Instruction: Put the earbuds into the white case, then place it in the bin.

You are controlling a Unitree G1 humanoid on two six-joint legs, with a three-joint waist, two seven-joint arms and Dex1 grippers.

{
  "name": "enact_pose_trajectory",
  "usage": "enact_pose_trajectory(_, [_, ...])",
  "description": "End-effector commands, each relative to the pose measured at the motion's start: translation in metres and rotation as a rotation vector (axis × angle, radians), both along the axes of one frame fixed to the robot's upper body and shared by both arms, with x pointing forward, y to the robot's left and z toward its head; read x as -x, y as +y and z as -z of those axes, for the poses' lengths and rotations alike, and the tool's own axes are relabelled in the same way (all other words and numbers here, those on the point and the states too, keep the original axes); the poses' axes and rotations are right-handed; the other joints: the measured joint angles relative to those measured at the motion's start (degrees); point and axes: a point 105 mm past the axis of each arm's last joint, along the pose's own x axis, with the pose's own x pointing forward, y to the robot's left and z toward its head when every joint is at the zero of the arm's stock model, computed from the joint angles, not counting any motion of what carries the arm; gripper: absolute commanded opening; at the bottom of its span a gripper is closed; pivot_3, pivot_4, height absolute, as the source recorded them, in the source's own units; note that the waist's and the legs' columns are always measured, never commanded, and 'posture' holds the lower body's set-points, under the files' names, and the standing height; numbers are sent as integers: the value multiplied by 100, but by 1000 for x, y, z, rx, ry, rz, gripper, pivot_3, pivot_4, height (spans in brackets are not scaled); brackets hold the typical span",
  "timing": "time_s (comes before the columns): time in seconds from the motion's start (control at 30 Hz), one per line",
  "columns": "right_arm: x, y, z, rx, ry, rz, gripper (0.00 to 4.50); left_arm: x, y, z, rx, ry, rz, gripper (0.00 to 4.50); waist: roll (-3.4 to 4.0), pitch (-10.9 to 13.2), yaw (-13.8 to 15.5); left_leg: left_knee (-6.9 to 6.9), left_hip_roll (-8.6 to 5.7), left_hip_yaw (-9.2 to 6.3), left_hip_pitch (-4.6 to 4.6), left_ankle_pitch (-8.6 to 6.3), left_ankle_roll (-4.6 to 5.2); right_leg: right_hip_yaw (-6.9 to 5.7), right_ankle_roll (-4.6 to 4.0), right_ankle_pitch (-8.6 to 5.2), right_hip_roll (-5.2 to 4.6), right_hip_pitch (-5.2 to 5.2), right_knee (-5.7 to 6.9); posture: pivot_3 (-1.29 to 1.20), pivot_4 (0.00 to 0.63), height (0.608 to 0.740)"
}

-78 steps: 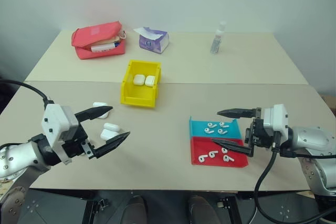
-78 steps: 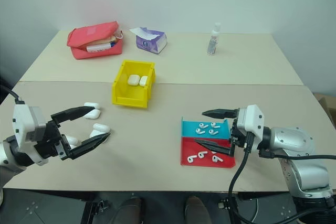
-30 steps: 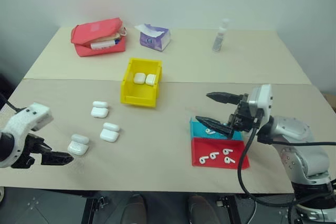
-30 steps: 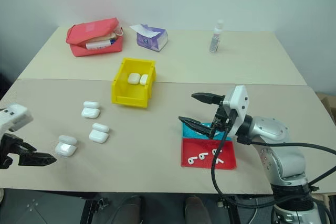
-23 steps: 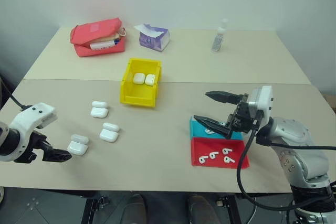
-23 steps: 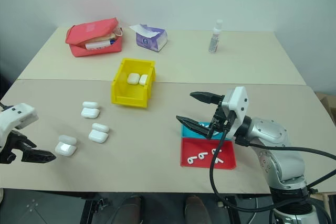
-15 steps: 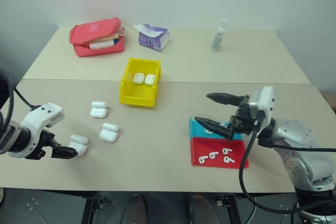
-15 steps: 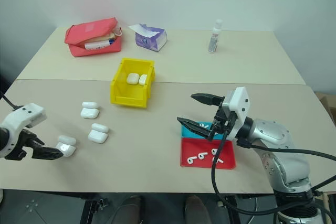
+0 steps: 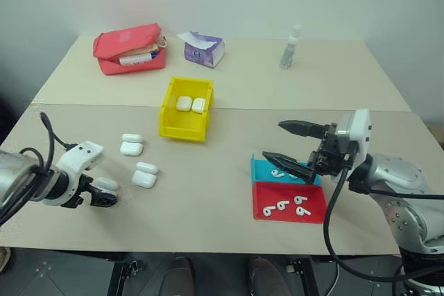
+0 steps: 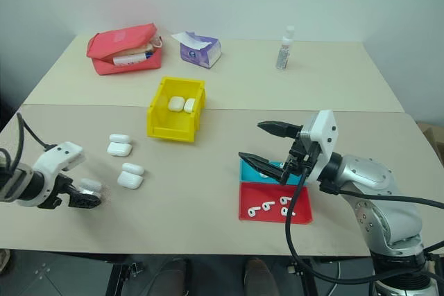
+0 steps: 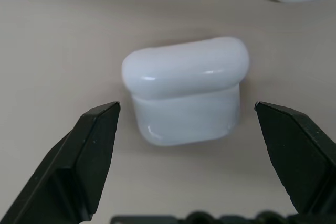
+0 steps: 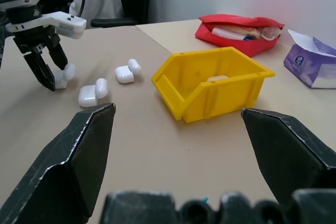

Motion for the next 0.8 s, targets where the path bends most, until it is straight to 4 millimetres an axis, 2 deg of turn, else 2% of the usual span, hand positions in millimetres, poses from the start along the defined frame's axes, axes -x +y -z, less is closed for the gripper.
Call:
enact_pose_trajectory(0.03, [5,-2,-12,-1,-44,-1,4472,-2,3,-3,-36,-4,14,4474,1,0,0,0,-1,0,1,0,0,0,0,0,0,2,0,0,150,740])
enact_pose_trajectory(0.5, [5,-3,-11,6,-44,3,4472,18,10,1,-32,73,-30,4474,1,0,-34,0,-1,0,4,0,1,2,0,0,0,1,2,0,150,740])
enact_pose_trajectory(0.8, [4,-3,-11,17,-52,2,4472,13,2,6,1,61,-60,4474,7,-4,-9,3,-1,0,8,0,1,2,0,0,0,6,6,0,150,740])
